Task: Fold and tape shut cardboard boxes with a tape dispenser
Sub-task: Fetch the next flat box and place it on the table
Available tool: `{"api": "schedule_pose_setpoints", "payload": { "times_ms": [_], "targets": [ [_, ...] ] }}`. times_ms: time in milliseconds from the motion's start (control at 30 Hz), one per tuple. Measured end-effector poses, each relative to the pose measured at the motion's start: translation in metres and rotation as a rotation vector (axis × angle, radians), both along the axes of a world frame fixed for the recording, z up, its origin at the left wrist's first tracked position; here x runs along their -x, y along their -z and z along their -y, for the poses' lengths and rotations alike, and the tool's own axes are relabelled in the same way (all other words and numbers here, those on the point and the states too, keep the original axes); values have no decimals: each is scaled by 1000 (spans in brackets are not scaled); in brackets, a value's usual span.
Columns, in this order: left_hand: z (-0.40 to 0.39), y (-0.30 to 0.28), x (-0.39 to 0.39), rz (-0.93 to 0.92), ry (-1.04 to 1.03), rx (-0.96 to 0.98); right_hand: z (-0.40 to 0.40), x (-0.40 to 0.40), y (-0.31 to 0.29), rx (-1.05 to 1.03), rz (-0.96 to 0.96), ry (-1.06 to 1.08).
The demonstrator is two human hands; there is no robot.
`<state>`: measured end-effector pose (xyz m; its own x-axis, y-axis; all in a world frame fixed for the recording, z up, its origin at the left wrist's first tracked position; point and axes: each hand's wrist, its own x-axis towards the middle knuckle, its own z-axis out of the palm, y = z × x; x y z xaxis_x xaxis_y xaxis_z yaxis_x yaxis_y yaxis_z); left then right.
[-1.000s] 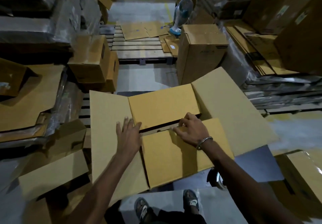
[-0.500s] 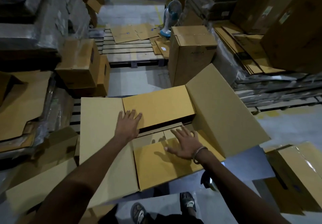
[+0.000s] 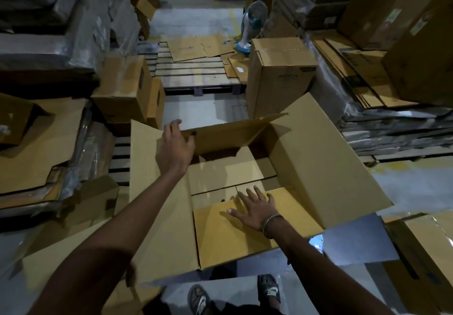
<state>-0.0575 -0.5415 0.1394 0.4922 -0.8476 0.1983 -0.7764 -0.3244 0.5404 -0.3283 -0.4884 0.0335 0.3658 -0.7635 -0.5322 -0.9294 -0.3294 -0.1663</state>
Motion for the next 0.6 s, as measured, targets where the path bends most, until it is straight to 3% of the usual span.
{"api": "schedule_pose_setpoints", "payload": {
  "times_ms": [100,200,267,433,600],
  "targets": [
    [-8,-1,2,254,91,-144,3,-14,2,-11,2,-12],
    [-25,-1,-17,421,-24,-256,1,-24,3,-13,19,-20],
    [-44,1,-39,381,-134,-355,-2,-28,3,51,25,-60],
    [-99,-13,-50,-48,-218,-410,-12,-36,2,438,123,-40],
    [-102,-41,24,-9,29,-270,-11,-35,3,517,159,-58]
  ]
}}
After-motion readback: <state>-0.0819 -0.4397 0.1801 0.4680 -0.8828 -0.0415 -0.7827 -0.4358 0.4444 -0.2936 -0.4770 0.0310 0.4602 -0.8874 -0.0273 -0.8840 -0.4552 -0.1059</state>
